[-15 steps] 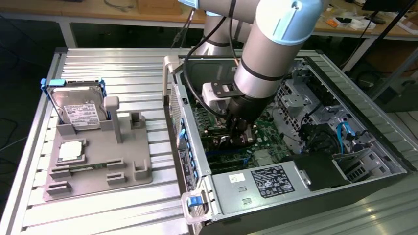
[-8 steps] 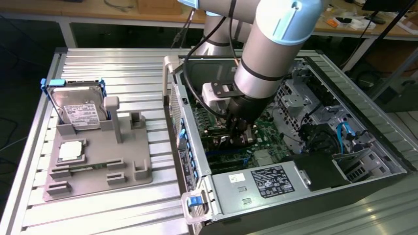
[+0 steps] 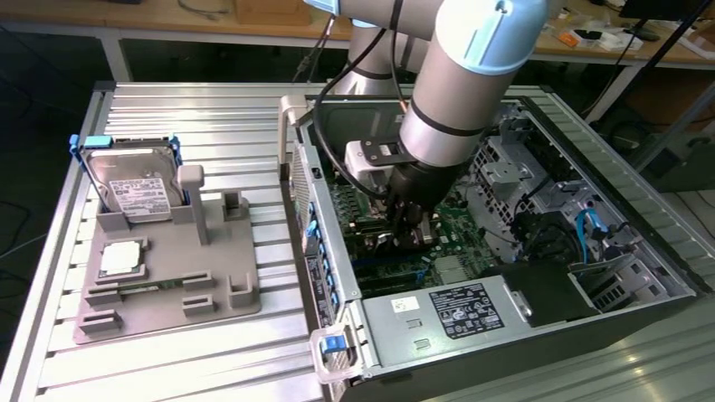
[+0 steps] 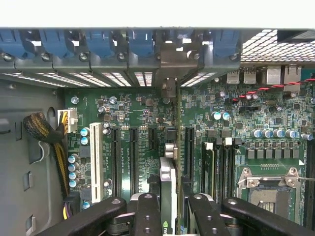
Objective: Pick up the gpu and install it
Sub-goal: 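Insert the gpu into the slot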
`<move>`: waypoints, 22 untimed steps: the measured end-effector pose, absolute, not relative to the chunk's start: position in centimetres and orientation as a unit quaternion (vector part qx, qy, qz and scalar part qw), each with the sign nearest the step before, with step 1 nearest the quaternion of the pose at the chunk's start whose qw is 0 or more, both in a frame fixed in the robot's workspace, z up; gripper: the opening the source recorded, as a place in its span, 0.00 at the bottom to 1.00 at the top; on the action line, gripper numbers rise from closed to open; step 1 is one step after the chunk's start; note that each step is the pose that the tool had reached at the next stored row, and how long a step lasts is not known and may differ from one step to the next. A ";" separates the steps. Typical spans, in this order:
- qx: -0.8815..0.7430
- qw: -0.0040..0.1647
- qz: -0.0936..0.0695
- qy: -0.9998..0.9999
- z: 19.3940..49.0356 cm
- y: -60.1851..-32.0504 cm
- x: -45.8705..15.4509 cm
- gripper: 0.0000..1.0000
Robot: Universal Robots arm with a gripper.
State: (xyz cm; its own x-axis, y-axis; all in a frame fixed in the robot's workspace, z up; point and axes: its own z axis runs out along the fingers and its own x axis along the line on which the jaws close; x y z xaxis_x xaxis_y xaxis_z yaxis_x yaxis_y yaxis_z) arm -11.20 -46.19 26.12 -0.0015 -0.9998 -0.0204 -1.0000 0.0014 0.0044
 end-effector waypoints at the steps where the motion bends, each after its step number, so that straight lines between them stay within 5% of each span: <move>1: -0.707 0.006 0.009 0.708 26.1 -46.2 -11.2 0.27; 22: -0.707 0.004 0.007 0.708 26.6 -46.2 -11.2 0.27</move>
State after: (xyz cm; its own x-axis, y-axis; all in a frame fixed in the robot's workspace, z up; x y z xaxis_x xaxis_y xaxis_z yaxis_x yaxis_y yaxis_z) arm -11.21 -46.18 26.56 -0.0015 -0.9999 -0.0161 -1.0000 0.0015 0.0044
